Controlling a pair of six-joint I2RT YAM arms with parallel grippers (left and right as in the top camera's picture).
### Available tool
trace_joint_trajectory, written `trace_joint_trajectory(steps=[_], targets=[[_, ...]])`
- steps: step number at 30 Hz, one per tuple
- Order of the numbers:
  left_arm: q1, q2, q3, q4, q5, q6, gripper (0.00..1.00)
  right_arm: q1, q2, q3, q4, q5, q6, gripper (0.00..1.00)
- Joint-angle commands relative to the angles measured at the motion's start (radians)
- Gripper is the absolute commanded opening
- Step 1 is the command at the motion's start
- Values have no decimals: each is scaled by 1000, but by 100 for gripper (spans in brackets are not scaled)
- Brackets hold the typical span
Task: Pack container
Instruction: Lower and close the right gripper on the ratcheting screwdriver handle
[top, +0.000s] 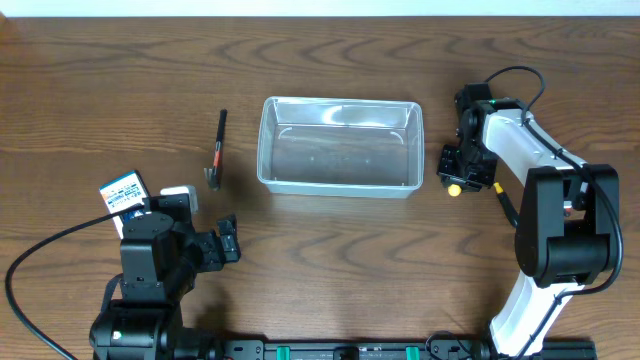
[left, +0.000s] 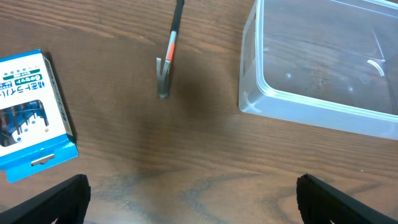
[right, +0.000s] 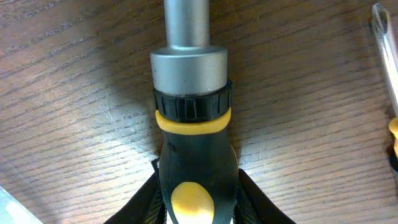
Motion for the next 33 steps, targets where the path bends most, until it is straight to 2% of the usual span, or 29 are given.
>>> trace_joint_trajectory(steps=[1, 8, 12, 33], targets=[[4, 2, 20, -4, -11, -9, 98, 9, 14, -6, -5, 14, 2, 26], [4, 2, 20, -4, -11, -9, 98, 9, 14, -6, -4, 14, 2, 19], [4, 2, 20, -4, -11, -10, 98, 9, 14, -6, -2, 14, 2, 1], [4, 2, 20, -4, -11, -9, 98, 8, 11, -3, 7, 14, 1, 1]])
